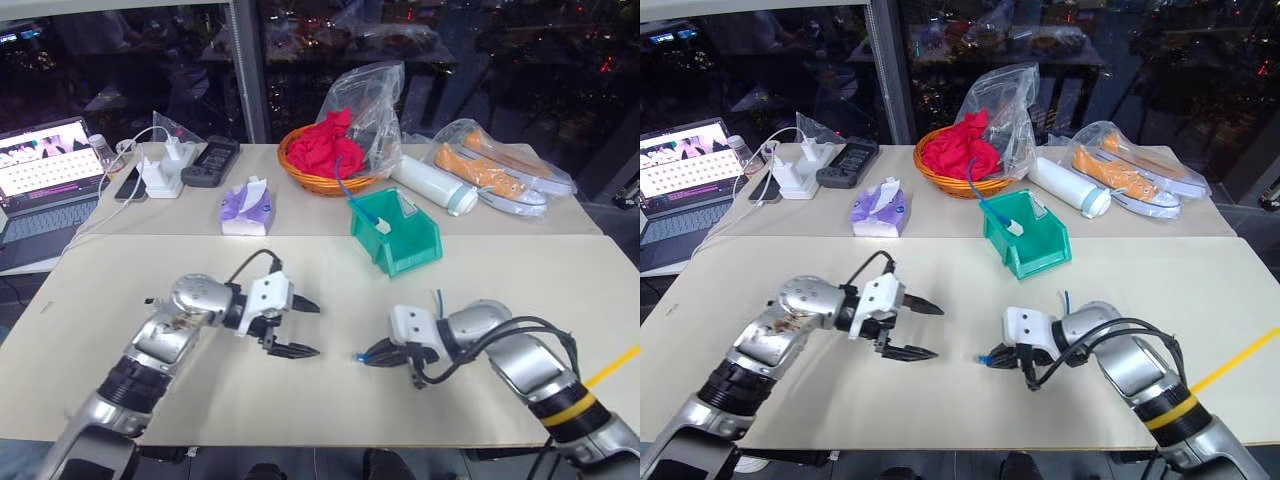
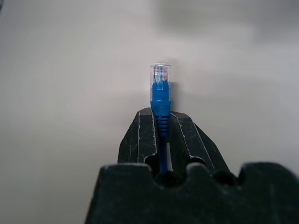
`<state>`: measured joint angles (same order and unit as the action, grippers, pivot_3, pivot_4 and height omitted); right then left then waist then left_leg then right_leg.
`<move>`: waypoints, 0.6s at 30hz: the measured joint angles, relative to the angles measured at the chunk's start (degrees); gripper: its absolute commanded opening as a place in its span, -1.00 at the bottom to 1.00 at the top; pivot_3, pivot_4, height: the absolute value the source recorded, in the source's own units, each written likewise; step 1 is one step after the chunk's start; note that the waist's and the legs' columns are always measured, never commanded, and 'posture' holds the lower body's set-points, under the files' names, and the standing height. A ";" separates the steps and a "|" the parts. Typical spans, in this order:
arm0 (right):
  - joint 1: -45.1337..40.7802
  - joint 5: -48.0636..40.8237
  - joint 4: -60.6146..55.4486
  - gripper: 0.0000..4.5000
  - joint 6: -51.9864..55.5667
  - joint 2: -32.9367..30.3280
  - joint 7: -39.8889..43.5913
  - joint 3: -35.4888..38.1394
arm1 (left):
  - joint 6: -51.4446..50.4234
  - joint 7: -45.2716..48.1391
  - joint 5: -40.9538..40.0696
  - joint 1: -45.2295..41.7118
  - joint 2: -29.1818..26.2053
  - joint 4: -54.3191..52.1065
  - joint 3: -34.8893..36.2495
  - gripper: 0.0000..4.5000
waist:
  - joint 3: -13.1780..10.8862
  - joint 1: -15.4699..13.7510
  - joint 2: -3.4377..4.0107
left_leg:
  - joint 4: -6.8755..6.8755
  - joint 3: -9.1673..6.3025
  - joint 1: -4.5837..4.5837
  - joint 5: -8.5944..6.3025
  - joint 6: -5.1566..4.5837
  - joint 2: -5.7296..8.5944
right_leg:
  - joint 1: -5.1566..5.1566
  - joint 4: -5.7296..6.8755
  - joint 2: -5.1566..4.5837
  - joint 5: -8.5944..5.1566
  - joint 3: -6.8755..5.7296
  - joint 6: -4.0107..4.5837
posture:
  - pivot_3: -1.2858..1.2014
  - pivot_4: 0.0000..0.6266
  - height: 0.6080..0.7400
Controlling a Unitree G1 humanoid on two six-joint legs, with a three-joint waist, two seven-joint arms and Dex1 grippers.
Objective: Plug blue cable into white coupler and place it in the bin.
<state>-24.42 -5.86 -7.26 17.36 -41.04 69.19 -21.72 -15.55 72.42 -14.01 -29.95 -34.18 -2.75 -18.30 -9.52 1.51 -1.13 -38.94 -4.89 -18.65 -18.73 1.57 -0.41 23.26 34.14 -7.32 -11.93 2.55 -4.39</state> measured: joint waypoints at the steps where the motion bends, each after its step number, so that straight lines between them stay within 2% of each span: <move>1: -0.02 -0.07 -0.06 -0.99 0.77 0.53 -0.01 0.04 | -0.64 -0.59 0.40 0.00 0.63 -0.41 -0.57 0.77 | 0.00 0.08 0.00 | 0.00 0.00 0.00 -0.01 -0.01 0.00 | 0.00 0.00 0.00 0.00 0.00 0.00 | 0.03 -0.52 1.00; 4: -0.02 -0.06 -0.17 -0.99 1.86 1.45 -0.37 0.09 | -0.90 -1.71 1.59 0.00 1.42 -0.93 -1.76 0.77 | 0.00 0.39 0.00 | 0.01 -0.01 0.03 -0.02 -0.03 0.00 | 0.00 0.01 0.00 0.00 0.00 0.00 | 0.03 -0.52 1.00; 6: 0.02 -0.03 -0.16 -0.54 2.27 2.06 -0.80 0.20 | -0.88 -2.01 3.20 0.04 1.63 -0.95 -3.24 0.77 | 0.00 0.59 0.00 | 0.01 -0.01 0.03 -0.02 -0.03 0.00 | 0.00 0.02 0.00 0.00 0.00 0.00 | 0.03 -0.52 1.00; 8: 0.22 -0.23 -0.26 -0.31 3.31 2.71 -1.16 0.24 | -0.89 -2.48 4.92 0.04 2.33 -0.91 -4.74 0.77 | 0.00 0.70 0.00 | 0.00 -0.01 0.04 -0.04 -0.08 0.00 | 0.00 0.04 0.00 0.00 0.01 0.00 | 0.03 -0.52 1.00; 9: 0.39 -0.58 -0.56 -0.12 3.96 2.85 -1.16 0.24 | -0.92 -2.84 5.43 0.04 2.63 -0.81 -5.44 0.77 | 0.00 0.74 0.00 | 0.00 -0.01 0.04 -0.08 -0.14 0.00 | 0.00 0.04 0.00 0.01 0.00 0.01 | 0.03 -0.52 1.00; 11: 0.77 -1.08 -1.23 0.12 4.53 3.09 -1.55 0.27 | -0.91 -3.31 6.40 0.04 2.99 -0.75 -5.93 0.77 | 0.00 0.78 0.00 | 0.00 -0.02 0.04 -0.10 -0.18 0.00 | 0.00 0.06 0.00 0.01 0.01 0.02 | 0.03 -0.52 1.00; 13: 1.09 -2.07 -2.31 0.45 6.55 3.37 -2.41 0.82 | -0.87 -3.73 7.48 -0.06 3.16 -0.60 -6.54 0.77 | 0.00 0.78 0.00 | 0.00 -0.02 0.04 -0.10 -0.18 0.00 | 0.00 0.07 0.00 0.01 0.01 0.02 | 0.03 -0.52 1.00; 16: 1.16 -5.00 -7.21 0.88 11.20 2.95 -4.10 4.90 | -0.57 -5.02 9.92 -0.06 3.82 0.93 -7.97 0.77 | 0.00 0.53 0.01 | -0.02 -0.05 -0.01 -0.10 -0.19 0.00 | 0.00 0.05 0.00 0.02 -0.01 0.01 | 0.03 -0.52 1.00; 18: 1.67 -6.42 -10.47 0.88 13.49 1.88 -5.48 7.11 | -0.86 -6.03 10.77 0.02 4.57 1.29 -8.19 0.77 | 0.00 0.37 0.01 | -0.01 -0.06 -0.04 -0.11 -0.21 0.00 | 0.01 0.03 0.00 0.01 -0.02 0.01 | 0.03 -0.52 1.00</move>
<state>-22.76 -12.28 -17.73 30.84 -39.16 63.71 -14.60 -16.41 66.39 -3.25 -29.93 -29.62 -1.47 -26.48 -9.53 1.87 -1.13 -38.96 -4.96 -18.69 -18.85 1.36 -0.40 23.27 34.17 -7.32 -11.91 2.53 -4.38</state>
